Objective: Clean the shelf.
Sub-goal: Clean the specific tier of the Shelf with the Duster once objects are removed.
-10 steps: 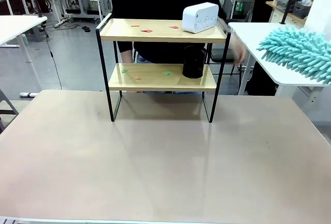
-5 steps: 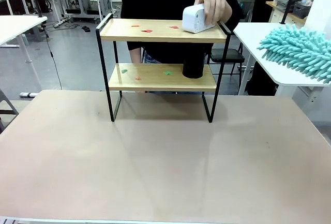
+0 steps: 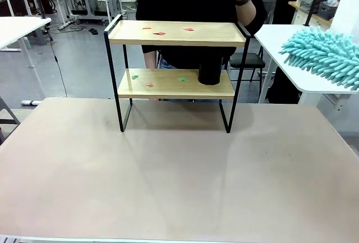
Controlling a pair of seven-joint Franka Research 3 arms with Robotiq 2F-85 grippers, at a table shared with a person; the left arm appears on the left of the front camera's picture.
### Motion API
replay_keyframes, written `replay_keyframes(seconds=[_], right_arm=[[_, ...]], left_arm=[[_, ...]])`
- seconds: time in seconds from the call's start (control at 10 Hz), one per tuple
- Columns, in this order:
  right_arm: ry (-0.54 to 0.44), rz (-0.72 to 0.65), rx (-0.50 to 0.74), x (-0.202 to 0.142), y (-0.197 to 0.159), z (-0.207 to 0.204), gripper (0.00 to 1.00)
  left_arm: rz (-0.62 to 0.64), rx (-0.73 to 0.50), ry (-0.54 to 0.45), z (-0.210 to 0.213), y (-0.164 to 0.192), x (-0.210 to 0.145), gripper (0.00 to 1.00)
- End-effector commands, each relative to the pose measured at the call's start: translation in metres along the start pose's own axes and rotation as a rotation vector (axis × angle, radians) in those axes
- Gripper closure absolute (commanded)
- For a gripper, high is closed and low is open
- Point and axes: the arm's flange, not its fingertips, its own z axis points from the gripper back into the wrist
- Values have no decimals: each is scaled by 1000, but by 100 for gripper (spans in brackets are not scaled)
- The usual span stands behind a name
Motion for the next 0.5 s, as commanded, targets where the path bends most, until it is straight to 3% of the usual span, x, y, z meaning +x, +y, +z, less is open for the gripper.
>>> replay_keyframes(seconds=[0.0,0.4], right_arm=[[7,-9,7,0,5,4,100],[7,-9,7,0,5,4,100]], left_arm=[[-23,-10,6,-1,-3,-5,0],[-23,-10,6,-1,-3,-5,0]])
